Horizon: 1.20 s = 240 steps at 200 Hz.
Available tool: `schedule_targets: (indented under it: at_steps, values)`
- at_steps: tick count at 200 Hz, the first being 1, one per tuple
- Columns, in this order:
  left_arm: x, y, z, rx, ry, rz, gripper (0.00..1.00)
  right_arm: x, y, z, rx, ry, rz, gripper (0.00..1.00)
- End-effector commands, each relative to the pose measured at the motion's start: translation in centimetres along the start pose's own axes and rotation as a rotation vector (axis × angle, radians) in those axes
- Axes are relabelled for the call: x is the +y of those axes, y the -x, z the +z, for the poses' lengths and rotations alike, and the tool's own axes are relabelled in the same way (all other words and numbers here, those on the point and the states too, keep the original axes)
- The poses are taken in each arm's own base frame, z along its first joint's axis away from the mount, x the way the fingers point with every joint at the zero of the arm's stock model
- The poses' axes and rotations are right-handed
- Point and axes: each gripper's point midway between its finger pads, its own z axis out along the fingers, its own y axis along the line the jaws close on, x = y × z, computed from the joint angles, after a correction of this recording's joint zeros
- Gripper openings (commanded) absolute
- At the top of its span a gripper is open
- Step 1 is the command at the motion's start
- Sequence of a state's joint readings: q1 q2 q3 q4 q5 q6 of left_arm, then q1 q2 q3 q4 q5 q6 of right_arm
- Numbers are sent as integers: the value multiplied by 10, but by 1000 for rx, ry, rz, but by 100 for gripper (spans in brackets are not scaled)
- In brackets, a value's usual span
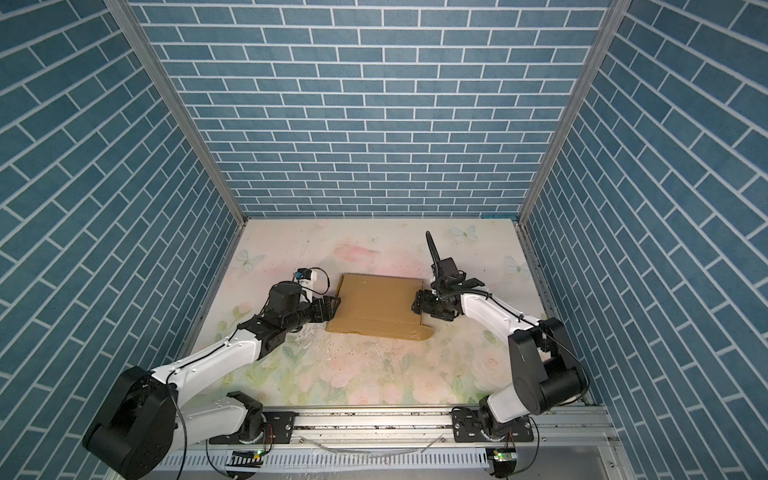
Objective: Fold the paper box
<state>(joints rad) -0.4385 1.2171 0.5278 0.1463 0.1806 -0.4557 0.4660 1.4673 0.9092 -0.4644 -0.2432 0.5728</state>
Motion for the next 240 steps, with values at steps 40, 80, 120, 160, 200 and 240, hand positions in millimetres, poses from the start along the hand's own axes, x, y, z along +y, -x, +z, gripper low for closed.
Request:
schedule_targets:
  at_steps: [40,80,120,160,200,240]
  values:
    - [2,-23,14,47,-45,-49,78,17,-23,-16,-35,-19,-8,76]
    - [-5,-35,24,61,-89,-74,73,26,-10,10,-3,-7,-29,72]
    - [-14,-48,21,70,-110,-88,64,38,-3,26,33,25,-59,59]
    - [-6,-46,11,59,-61,-63,66,29,3,19,33,2,-76,59]
    - [4,-28,-4,31,-3,-39,76,-4,3,-22,-4,-119,-107,74]
    - [9,-11,1,17,-4,-43,77,-2,-15,-39,-31,-151,-104,73]
